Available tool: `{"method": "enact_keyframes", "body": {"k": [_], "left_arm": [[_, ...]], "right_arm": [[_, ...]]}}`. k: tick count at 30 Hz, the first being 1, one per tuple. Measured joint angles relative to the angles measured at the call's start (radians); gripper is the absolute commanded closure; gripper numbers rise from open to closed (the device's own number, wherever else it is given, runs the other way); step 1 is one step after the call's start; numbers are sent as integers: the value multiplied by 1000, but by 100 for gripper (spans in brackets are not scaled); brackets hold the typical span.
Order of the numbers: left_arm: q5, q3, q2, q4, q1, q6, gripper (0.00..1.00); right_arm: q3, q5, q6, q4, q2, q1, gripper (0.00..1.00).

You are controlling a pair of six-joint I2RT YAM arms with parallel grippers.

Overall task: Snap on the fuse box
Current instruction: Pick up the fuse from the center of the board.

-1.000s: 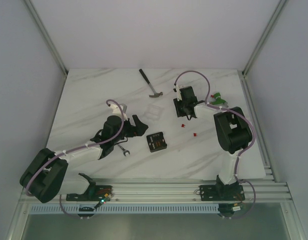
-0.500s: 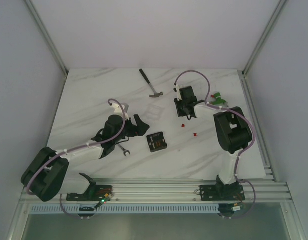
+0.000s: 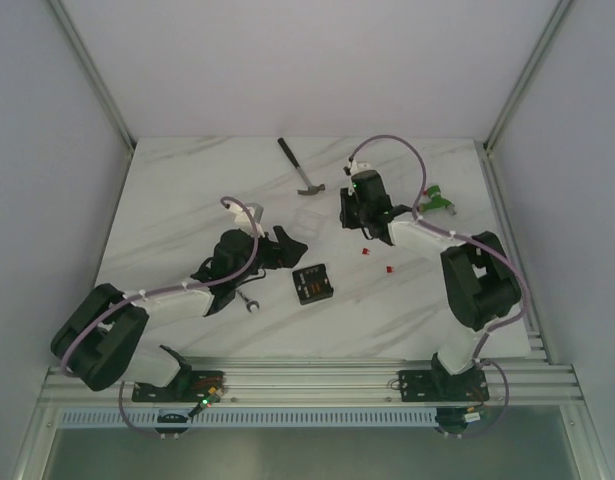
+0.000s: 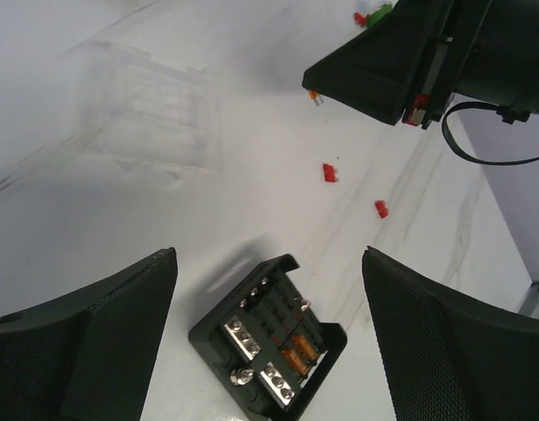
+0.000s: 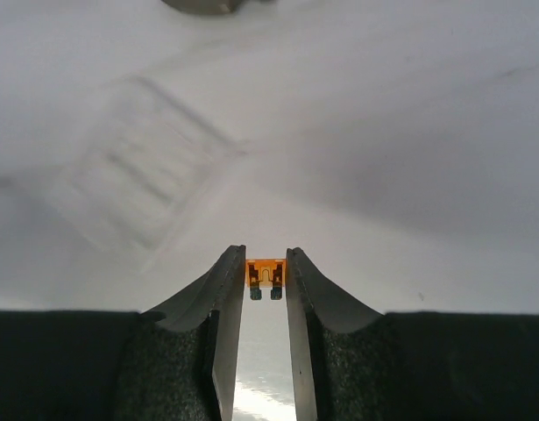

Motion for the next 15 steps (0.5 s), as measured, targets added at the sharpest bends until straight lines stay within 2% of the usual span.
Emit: {"method": "enact_keyframes", "body": {"k": [5,15], "left_arm": [[-12,2,49,130,-27,-11,13],[-60,16,153,352,-76,-8,34]], "right_arm": [[-46,-1,101,85,-97,32,76],[-140,-13,252,214,-224,102,77]]}}
